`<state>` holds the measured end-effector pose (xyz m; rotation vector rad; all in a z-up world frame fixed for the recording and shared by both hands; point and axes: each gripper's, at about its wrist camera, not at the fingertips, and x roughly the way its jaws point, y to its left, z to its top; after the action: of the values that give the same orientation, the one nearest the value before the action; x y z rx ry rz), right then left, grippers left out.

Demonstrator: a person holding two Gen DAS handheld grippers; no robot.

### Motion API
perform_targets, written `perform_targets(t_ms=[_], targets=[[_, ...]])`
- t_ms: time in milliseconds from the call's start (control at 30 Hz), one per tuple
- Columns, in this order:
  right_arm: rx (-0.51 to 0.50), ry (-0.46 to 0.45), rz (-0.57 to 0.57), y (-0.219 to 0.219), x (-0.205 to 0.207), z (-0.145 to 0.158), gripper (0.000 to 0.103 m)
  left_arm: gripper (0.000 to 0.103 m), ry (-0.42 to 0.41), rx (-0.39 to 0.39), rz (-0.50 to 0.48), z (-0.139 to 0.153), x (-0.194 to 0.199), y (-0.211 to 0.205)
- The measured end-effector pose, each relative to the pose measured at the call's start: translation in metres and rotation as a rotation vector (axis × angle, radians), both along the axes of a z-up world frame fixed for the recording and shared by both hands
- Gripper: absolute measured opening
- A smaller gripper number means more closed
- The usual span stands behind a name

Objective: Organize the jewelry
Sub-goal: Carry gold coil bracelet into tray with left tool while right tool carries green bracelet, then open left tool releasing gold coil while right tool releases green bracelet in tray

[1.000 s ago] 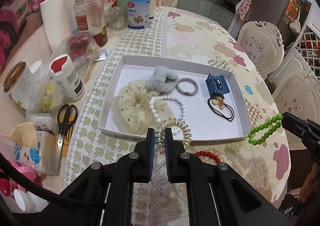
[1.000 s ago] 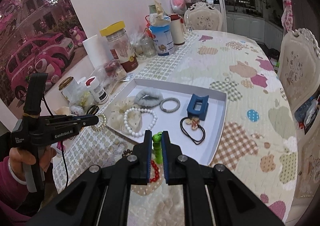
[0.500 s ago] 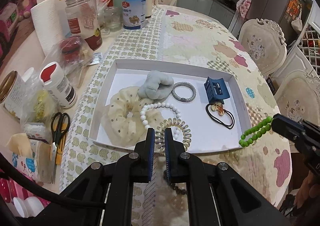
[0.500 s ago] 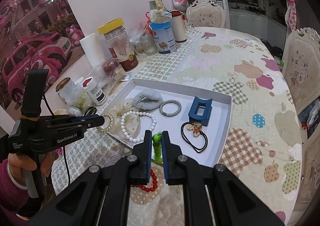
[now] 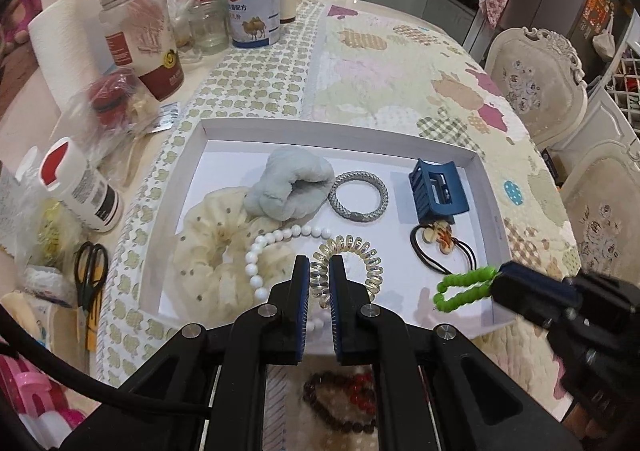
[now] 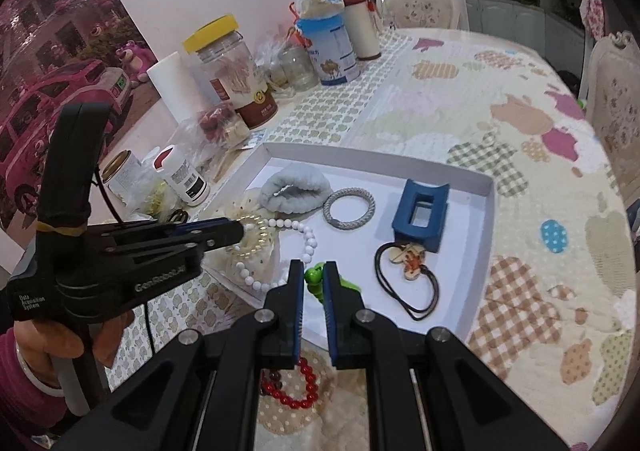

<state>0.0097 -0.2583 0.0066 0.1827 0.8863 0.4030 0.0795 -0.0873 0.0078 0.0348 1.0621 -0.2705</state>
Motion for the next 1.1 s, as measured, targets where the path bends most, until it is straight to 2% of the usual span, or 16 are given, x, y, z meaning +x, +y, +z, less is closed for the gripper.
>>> perform_targets(t_ms=[167,433,667,733,800,867,900,967,1100], targets=[[0.012,0.04,0.003,-0.003,0.014,-0.02,0.009,0.0,0.023,0.004,0.011,-0.011,0.015,-0.009],[-0.061,0.153,-0.036,-0.029,0.021,-0.065,0.009,0.0,0.068,0.005,-0.018,-0.034,0.031,-0.034],[-0.119,0.16,-0.036,-0.031,0.019,-0.075,0.009,0.0,0.107,0.027,-0.035,-0.058,0.037,-0.046],[-0.124,0.16,-0.045,-0.033,0.019,-0.076,0.01,0.0,0.095,0.037,-0.039,-0.058,0.037,-0.047],[-0.128,0.158,-0.058,-0.035,0.02,-0.076,0.017,0.0,0.09,0.047,-0.043,-0.057,0.038,-0.049],[-0.118,0.157,-0.065,-0.037,0.019,-0.076,0.032,0.0,0.087,0.049,-0.042,-0.058,0.038,-0.049],[-0.112,0.157,-0.068,-0.038,0.019,-0.076,0.035,0.004,0.087,0.049,-0.04,-0.058,0.038,-0.048],[-0.1,0.153,-0.074,-0.04,0.017,-0.074,0.038,0.014,0.088,0.048,-0.037,-0.058,0.038,-0.048],[-0.095,0.14,-0.087,-0.041,0.014,-0.068,0.038,0.023,0.077,0.046,-0.044,-0.053,0.032,-0.048]])
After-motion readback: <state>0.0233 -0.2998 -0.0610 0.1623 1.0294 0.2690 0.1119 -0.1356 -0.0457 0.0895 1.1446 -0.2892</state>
